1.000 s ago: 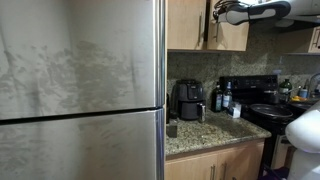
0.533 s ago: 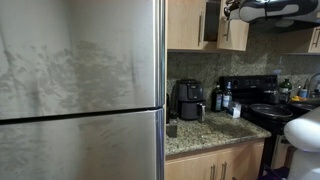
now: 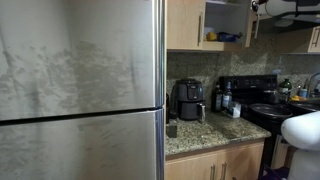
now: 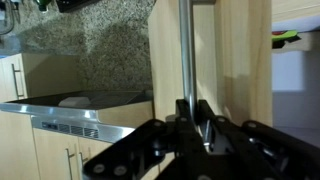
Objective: Open the right door on the cabinet above the air fryer
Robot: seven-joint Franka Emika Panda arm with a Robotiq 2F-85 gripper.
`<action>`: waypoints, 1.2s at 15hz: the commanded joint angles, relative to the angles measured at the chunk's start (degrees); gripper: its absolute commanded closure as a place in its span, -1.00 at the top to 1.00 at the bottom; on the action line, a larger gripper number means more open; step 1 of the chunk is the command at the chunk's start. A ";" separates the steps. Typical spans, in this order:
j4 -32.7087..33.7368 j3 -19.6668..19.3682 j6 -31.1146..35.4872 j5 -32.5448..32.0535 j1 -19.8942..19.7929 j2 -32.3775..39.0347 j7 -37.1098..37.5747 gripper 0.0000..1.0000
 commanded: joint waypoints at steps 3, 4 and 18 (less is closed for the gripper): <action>-8.72 -6.59 -7.17 3.23 -9.32 -11.24 -5.15 -0.93; -9.77 -8.62 -8.71 3.09 -11.28 -12.45 -6.14 -0.93; -18.91 -15.01 -40.26 22.73 -9.68 -24.62 -21.90 1.00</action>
